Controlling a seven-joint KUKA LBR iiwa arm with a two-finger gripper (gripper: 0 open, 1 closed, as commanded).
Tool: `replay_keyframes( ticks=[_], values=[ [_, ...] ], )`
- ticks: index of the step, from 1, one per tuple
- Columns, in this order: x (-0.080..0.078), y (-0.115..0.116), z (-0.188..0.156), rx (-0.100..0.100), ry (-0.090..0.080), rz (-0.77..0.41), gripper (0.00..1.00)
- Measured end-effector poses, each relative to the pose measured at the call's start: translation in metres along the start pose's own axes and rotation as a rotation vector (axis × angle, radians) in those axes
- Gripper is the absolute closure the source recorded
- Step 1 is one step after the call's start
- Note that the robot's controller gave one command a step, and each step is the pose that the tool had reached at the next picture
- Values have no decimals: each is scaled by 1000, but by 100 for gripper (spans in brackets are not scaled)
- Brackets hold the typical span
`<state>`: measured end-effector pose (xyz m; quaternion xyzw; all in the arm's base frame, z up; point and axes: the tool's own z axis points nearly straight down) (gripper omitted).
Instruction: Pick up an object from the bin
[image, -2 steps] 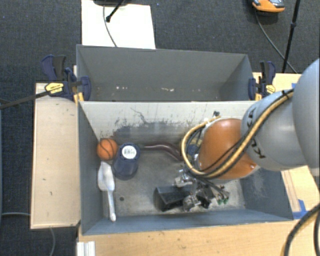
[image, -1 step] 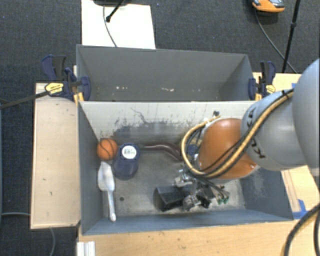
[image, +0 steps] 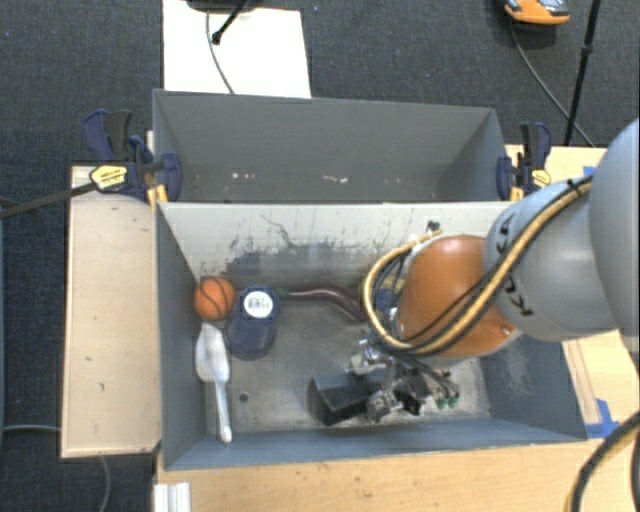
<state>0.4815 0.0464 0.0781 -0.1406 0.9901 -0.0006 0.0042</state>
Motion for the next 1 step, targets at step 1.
replay_keyframes(
  ticks=[1],
  values=[
    [4, 1, -16, -4, 17, 1, 100]
  ],
)
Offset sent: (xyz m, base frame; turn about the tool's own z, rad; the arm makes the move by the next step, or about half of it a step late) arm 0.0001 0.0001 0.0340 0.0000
